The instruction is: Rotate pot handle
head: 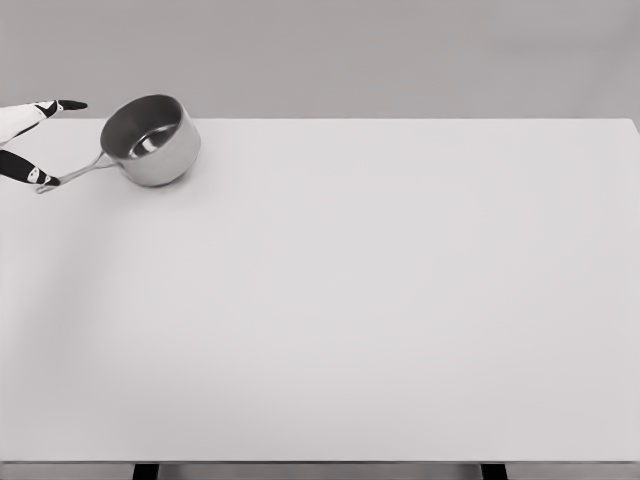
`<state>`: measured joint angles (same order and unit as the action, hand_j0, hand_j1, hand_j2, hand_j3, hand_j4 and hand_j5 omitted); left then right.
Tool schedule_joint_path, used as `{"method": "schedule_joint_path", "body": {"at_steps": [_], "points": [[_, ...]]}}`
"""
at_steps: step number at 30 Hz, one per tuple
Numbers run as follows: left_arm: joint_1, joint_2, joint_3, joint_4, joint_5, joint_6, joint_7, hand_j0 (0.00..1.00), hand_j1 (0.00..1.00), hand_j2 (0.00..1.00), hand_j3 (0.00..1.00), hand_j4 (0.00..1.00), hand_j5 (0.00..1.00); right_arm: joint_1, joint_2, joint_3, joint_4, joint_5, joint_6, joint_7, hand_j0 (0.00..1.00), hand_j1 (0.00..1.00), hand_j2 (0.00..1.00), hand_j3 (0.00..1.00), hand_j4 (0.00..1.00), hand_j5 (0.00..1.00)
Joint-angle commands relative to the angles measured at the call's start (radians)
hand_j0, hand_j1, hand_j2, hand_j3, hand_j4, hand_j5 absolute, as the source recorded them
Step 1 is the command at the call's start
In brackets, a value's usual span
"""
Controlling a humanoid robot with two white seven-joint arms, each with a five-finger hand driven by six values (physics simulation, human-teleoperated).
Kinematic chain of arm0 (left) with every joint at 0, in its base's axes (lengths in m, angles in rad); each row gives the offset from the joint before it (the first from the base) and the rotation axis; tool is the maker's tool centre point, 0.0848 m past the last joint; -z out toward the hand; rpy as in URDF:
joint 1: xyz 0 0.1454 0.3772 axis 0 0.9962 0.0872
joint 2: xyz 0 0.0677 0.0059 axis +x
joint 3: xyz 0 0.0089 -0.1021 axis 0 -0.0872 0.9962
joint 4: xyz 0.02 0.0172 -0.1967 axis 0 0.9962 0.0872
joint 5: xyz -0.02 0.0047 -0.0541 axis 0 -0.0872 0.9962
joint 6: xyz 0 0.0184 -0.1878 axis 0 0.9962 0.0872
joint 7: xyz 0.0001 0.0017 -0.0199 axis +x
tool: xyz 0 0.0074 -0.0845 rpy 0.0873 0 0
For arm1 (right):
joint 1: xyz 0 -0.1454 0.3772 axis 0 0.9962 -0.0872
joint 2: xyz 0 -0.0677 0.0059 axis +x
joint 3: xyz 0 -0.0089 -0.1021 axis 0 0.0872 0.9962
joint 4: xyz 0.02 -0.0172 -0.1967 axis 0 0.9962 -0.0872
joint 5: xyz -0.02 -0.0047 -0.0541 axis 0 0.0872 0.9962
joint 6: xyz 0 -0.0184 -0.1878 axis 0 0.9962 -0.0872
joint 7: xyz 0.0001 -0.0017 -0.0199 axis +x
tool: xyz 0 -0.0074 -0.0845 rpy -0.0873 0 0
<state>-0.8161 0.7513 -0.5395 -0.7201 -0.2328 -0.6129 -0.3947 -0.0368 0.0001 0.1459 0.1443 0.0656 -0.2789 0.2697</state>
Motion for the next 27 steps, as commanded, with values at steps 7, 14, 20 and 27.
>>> {"method": "schedule_joint_path", "body": {"at_steps": [7, 14, 20, 27], "points": [[-0.005, 0.016, 0.006, -0.025, 0.023, 0.002, 0.001, 1.00, 1.00, 1.00, 1.00, 1.00, 1.00, 0.000, 0.000, 0.000, 0.000, 0.000, 0.000, 0.000, 1.00, 1.00, 1.00, 1.00, 1.00, 1.00], [0.006, 0.066, -0.011, -0.125, 0.059, 0.002, 0.001, 1.00, 1.00, 1.00, 1.00, 1.00, 1.00, 0.000, 0.000, 0.000, 0.000, 0.000, 0.000, 0.000, 1.00, 1.00, 1.00, 1.00, 1.00, 1.00], [0.025, 0.072, -0.014, -0.167, 0.061, 0.002, 0.001, 1.00, 1.00, 1.00, 1.00, 1.00, 1.00, 0.000, 0.000, 0.000, 0.000, 0.000, 0.000, 0.000, 1.00, 1.00, 1.00, 1.00, 1.00, 1.00], [0.038, 0.076, -0.073, -0.171, 0.076, 0.002, 0.001, 1.00, 1.00, 1.00, 1.00, 1.00, 1.00, 0.000, 0.000, 0.000, 0.000, 0.000, 0.000, 0.000, 1.00, 1.00, 1.00, 1.00, 1.00, 1.00]]}}
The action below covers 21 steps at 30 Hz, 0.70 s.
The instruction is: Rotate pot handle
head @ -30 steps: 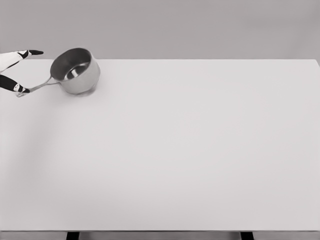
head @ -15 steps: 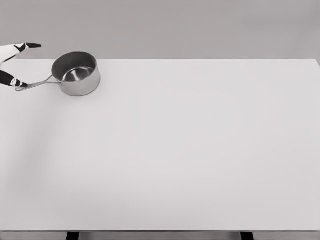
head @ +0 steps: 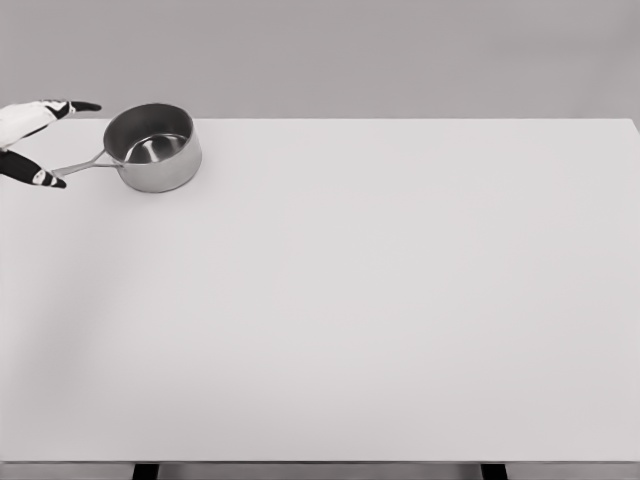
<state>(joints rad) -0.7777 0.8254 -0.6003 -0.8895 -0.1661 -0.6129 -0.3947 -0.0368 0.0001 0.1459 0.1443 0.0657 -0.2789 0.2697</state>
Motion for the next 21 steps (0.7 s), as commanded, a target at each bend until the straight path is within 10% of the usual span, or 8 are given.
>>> {"method": "schedule_joint_path", "body": {"at_steps": [1, 6, 21], "points": [[0.002, 0.000, -0.012, 0.007, 0.005, 0.002, 0.000, 1.00, 1.00, 1.00, 1.00, 1.00, 1.00, 0.000, 0.000, 0.000, 0.000, 0.000, 0.000, 0.000, 1.00, 1.00, 1.00, 1.00, 1.00, 1.00], [-0.006, -0.011, 0.002, 0.133, -0.003, 0.002, 0.000, 1.00, 1.00, 1.00, 1.00, 1.00, 1.00, 0.000, 0.000, 0.000, 0.000, 0.000, 0.000, 0.000, 1.00, 1.00, 1.00, 1.00, 1.00, 1.00], [-0.012, -0.058, 0.007, 0.179, -0.007, 0.002, 0.000, 1.00, 1.00, 1.00, 1.00, 1.00, 1.00, 0.000, 0.000, 0.000, 0.000, 0.000, 0.000, 0.000, 1.00, 1.00, 1.00, 1.00, 1.00, 1.00]]}}
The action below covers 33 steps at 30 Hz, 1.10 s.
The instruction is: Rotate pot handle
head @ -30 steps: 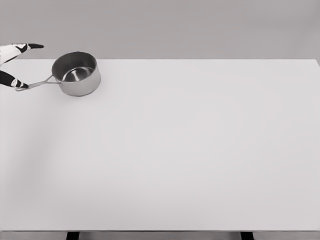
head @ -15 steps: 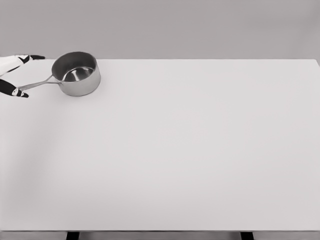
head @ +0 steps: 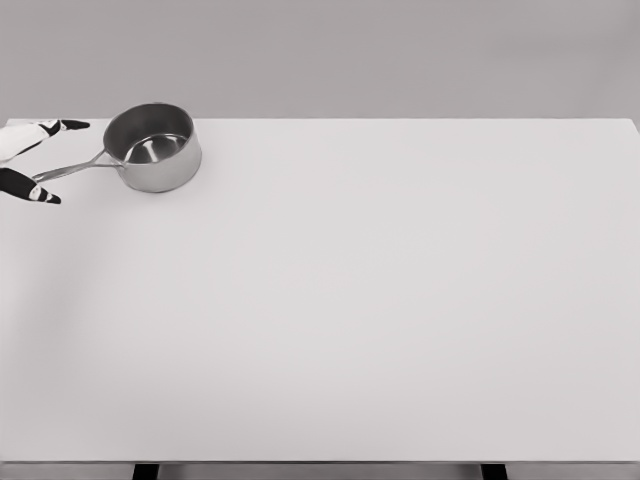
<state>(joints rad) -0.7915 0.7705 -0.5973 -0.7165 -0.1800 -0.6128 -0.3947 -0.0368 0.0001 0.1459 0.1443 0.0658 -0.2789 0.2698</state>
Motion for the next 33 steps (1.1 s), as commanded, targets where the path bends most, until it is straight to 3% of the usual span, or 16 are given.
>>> {"method": "schedule_joint_path", "body": {"at_steps": [1, 33], "points": [[0.000, -0.004, 0.005, 0.006, 0.007, 0.002, 0.000, 1.00, 1.00, 1.00, 1.00, 1.00, 1.00, 0.000, 0.000, 0.000, 0.000, 0.000, 0.000, 0.000, 1.00, 1.00, 1.00, 1.00, 1.00, 1.00], [-0.066, -0.037, 0.010, 0.072, 0.005, 0.002, 0.000, 1.00, 1.00, 1.00, 1.00, 1.00, 1.00, 0.000, 0.000, 0.000, 0.000, 0.000, 0.000, 0.000, 1.00, 1.00, 1.00, 1.00, 1.00, 1.00]]}}
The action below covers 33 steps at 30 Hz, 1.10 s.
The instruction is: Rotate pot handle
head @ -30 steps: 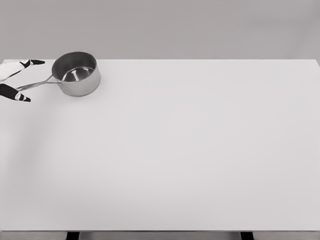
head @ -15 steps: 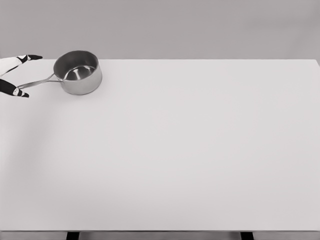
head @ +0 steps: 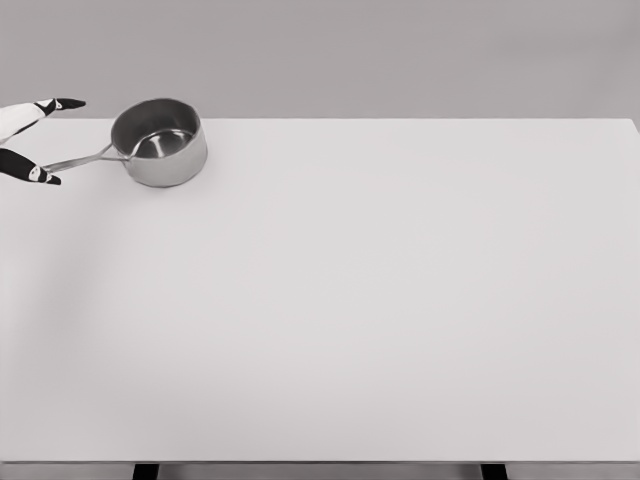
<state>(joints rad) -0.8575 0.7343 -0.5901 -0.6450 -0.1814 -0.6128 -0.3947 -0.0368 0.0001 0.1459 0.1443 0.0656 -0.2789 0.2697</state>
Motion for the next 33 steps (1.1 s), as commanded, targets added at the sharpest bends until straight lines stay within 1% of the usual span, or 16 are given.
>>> {"method": "schedule_joint_path", "body": {"at_steps": [1, 2, 8, 12, 14, 18, 21, 24, 27, 33], "points": [[-0.002, -0.001, 0.003, 0.014, 0.008, 0.002, 0.000, 1.00, 1.00, 1.00, 1.00, 1.00, 1.00, 0.000, 0.000, 0.000, 0.000, 0.000, 0.000, 0.000, 1.00, 1.00, 1.00, 1.00, 1.00, 1.00], [-0.011, -0.001, 0.003, 0.033, 0.008, 0.002, 0.000, 1.00, 1.00, 1.00, 1.00, 1.00, 1.00, 0.000, 0.000, 0.000, 0.000, 0.000, 0.000, 0.000, 1.00, 1.00, 1.00, 1.00, 1.00, 1.00], [-0.032, -0.013, 0.007, 0.071, 0.008, 0.002, 0.000, 1.00, 1.00, 1.00, 1.00, 1.00, 1.00, 0.000, 0.000, 0.000, 0.000, 0.000, 0.000, 0.000, 1.00, 1.00, 1.00, 1.00, 1.00, 1.00], [-0.041, -0.015, 0.009, 0.076, 0.008, 0.002, 0.000, 1.00, 1.00, 1.00, 1.00, 1.00, 1.00, 0.000, 0.000, 0.000, 0.000, 0.000, 0.000, 0.000, 1.00, 1.00, 1.00, 1.00, 1.00, 1.00], [-0.046, -0.030, 0.009, 0.102, 0.010, 0.002, 0.000, 1.00, 1.00, 1.00, 1.00, 1.00, 1.00, 0.000, 0.000, 0.000, 0.000, 0.000, 0.000, 0.000, 1.00, 1.00, 1.00, 1.00, 1.00, 1.00], [-0.054, -0.030, 0.023, 0.110, 0.010, 0.002, 0.000, 1.00, 1.00, 1.00, 1.00, 1.00, 1.00, 0.000, 0.000, 0.000, 0.000, 0.000, 0.000, 0.000, 1.00, 1.00, 1.00, 1.00, 1.00, 1.00], [-0.064, -0.039, 0.023, 0.134, 0.010, 0.002, 0.000, 1.00, 1.00, 1.00, 1.00, 1.00, 1.00, 0.000, 0.000, 0.000, 0.000, 0.000, 0.000, 0.000, 1.00, 1.00, 1.00, 1.00, 1.00, 1.00], [-0.072, -0.041, 0.024, 0.136, 0.010, 0.002, 0.000, 1.00, 1.00, 1.00, 1.00, 1.00, 1.00, 0.000, 0.000, 0.000, 0.000, 0.000, 0.000, 0.000, 1.00, 1.00, 1.00, 1.00, 1.00, 1.00], [-0.090, -0.058, 0.024, 0.179, 0.010, 0.002, 0.000, 1.00, 1.00, 1.00, 1.00, 1.00, 1.00, 0.000, 0.000, 0.000, 0.000, 0.000, 0.000, 0.000, 1.00, 1.00, 1.00, 1.00, 1.00, 1.00], [-0.091, -0.069, 0.026, 0.182, 0.010, 0.002, 0.000, 1.00, 1.00, 1.00, 1.00, 1.00, 1.00, 0.000, 0.000, 0.000, 0.000, 0.000, 0.000, 0.000, 1.00, 1.00, 1.00, 1.00, 1.00, 1.00]]}}
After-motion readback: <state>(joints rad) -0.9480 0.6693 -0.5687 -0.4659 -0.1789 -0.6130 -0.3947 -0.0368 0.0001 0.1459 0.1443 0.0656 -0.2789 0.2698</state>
